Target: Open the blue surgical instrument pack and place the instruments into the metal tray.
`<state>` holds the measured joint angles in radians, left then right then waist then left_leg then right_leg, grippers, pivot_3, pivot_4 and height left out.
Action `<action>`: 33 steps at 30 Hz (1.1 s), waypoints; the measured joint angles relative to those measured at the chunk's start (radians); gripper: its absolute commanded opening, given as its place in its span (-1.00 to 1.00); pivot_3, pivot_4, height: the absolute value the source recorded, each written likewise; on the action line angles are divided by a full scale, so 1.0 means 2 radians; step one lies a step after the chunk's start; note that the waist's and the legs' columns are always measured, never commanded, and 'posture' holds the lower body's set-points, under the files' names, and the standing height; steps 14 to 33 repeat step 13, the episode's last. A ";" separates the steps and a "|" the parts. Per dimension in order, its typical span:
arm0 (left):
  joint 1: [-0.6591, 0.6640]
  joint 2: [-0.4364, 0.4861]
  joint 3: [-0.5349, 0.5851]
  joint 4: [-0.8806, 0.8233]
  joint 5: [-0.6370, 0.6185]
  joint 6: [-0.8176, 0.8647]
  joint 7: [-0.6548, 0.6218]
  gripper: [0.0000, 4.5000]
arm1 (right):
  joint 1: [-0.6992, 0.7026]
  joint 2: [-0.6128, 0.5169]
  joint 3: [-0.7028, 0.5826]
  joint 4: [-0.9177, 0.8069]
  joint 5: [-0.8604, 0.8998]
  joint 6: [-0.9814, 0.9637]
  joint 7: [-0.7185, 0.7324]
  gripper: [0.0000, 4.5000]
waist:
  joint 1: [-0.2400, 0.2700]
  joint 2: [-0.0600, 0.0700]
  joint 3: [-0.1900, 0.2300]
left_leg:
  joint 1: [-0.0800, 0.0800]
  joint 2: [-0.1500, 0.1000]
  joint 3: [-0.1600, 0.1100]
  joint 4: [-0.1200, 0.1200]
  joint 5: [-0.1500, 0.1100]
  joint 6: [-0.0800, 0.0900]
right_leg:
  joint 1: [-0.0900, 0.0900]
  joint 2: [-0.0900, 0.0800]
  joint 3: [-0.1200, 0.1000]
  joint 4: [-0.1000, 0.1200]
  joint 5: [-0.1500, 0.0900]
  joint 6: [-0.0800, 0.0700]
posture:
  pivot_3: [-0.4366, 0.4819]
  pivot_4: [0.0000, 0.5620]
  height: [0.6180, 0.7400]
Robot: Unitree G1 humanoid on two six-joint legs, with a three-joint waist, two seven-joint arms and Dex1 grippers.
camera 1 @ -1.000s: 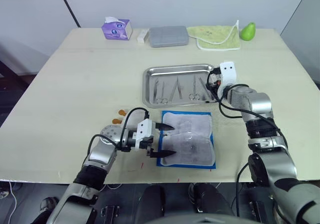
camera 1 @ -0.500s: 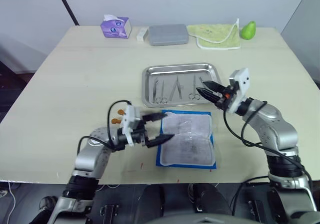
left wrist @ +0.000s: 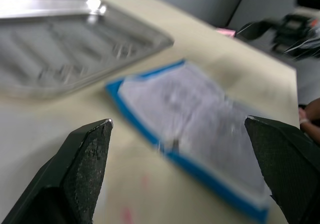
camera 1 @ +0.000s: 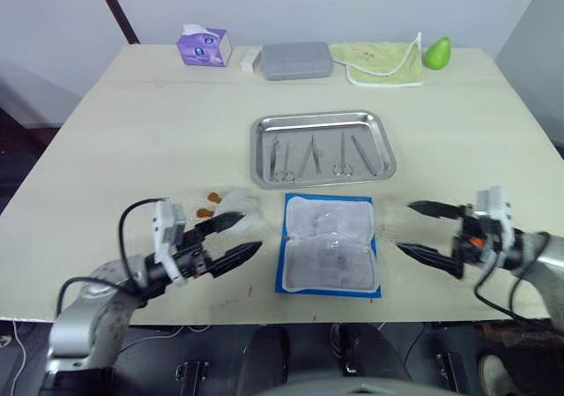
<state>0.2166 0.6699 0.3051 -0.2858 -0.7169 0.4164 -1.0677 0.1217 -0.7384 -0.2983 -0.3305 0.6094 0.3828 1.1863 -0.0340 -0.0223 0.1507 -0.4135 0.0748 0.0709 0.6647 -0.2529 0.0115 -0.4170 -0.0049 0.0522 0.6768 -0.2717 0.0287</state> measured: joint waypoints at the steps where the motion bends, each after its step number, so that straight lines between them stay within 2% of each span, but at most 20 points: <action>1: 0.010 0.003 0.008 0.000 -0.001 0.000 -0.001 1.00 | 0.012 -0.004 -0.013 0.002 0.001 -0.004 0.007 0.97 | 0.000 0.000 0.000 | 0.000 0.000 0.000 0.000 0.000 0.000 | 0.000 0.000 0.000 0.000 0.000 0.000 | -0.05 -0.47 1.00; 5: 0.055 0.011 0.045 0.004 0.003 -0.010 -0.011 1.00 | 0.078 -0.016 -0.080 0.020 0.009 -0.037 0.040 0.97 | 0.000 0.000 0.000 | 0.001 0.000 0.000 0.001 0.000 0.000 | 0.001 0.000 0.000 0.000 -0.002 0.000 | -0.05 -0.47 1.00; 10: 0.075 0.012 0.059 0.023 0.027 -0.026 -0.003 1.00 | 0.114 -0.017 -0.110 0.036 0.008 -0.058 0.054 0.97 | 0.001 -0.001 0.001 | 0.002 0.000 0.000 0.001 0.000 0.000 | 0.001 0.000 0.000 0.000 -0.002 0.000 | -0.05 -0.47 1.00; 13: 0.076 0.013 0.059 0.023 0.036 -0.024 0.013 1.00 | 0.120 -0.016 -0.113 0.033 0.008 -0.063 0.051 0.97 | 0.001 -0.001 0.001 | 0.002 0.000 0.000 0.001 0.000 0.000 | 0.001 -0.001 0.000 0.000 -0.002 -0.001 | -0.05 -0.47 1.00; 33: 0.076 0.013 0.059 0.023 0.036 -0.024 0.013 1.00 | 0.120 -0.016 -0.113 0.033 0.008 -0.063 0.051 0.97 | 0.001 -0.001 0.001 | 0.002 0.000 0.000 0.001 0.000 0.000 | 0.001 -0.001 0.000 0.000 -0.002 -0.001 | -0.05 -0.47 1.00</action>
